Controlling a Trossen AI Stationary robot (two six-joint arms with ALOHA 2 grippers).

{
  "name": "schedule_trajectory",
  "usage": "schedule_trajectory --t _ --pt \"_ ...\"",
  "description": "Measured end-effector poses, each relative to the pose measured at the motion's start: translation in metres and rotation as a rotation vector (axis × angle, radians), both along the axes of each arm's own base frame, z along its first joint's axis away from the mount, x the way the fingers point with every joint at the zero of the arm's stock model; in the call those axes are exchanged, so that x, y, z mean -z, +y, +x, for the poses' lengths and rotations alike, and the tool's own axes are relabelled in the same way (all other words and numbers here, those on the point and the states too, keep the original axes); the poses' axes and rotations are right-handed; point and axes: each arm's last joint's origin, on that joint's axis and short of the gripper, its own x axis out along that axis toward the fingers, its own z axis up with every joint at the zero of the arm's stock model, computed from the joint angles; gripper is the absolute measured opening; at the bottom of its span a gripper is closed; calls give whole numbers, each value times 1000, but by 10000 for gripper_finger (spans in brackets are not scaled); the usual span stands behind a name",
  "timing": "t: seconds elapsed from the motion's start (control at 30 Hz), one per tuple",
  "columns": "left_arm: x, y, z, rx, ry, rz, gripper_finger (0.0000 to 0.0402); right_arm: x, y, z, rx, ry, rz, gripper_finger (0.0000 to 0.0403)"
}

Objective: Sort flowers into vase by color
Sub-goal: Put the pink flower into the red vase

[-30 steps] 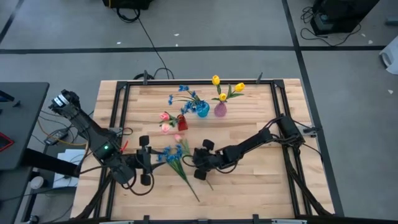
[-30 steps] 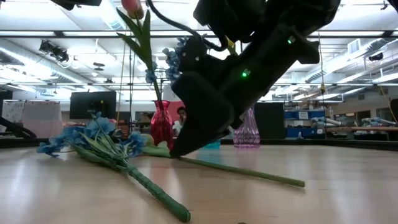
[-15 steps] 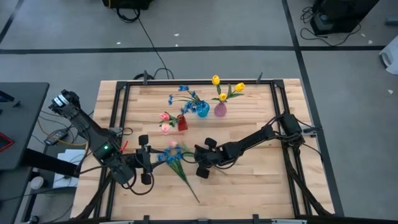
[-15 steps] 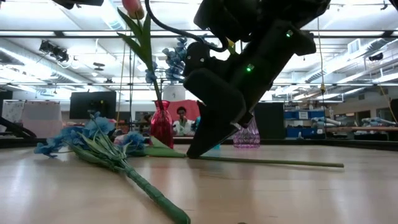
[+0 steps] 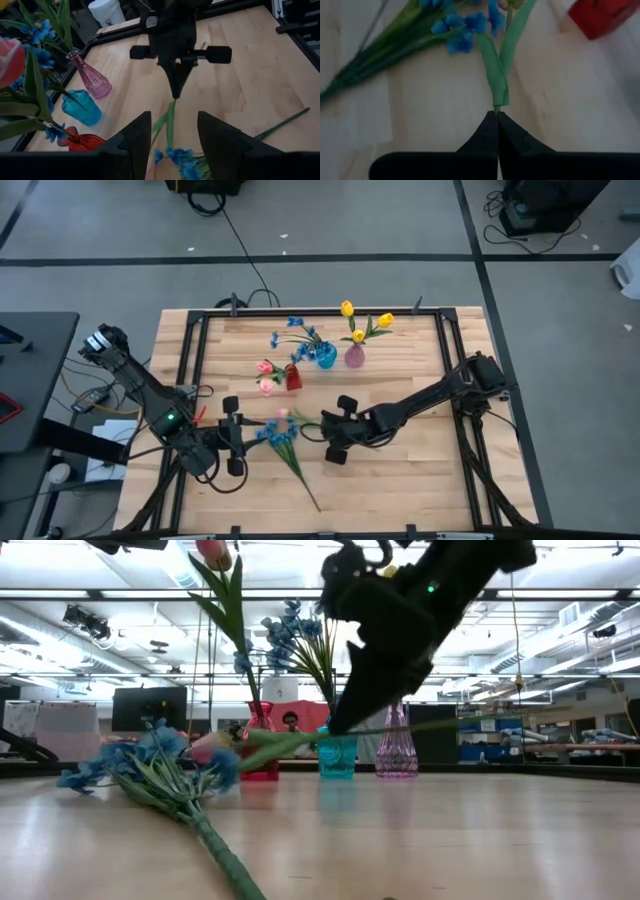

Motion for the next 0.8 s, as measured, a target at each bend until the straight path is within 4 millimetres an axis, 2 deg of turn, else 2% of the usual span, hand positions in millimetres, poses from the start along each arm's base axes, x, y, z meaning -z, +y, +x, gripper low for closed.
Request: schedule_trajectory --t 0.2,0.4,0.53,0.6,0.67,0.8 --pt "3 -1 1 -10 -29 -27 167 -21 4 -11 21 -35 -72 2" --pt "34 3 6 16 -156 -120 167 -50 12 -22 39 -136 -176 1" --pt "50 9 7 66 -207 -218 167 -62 18 -29 2 -157 -130 2" --pt "55 12 7 62 -209 -227 167 -62 20 -29 -16 -151 -81 11" --pt "56 14 8 55 -219 -230 167 -53 21 -26 -27 -147 -63 30" --pt "60 18 8 48 -237 -221 167 -13 12 -16 1 -50 -85 78"
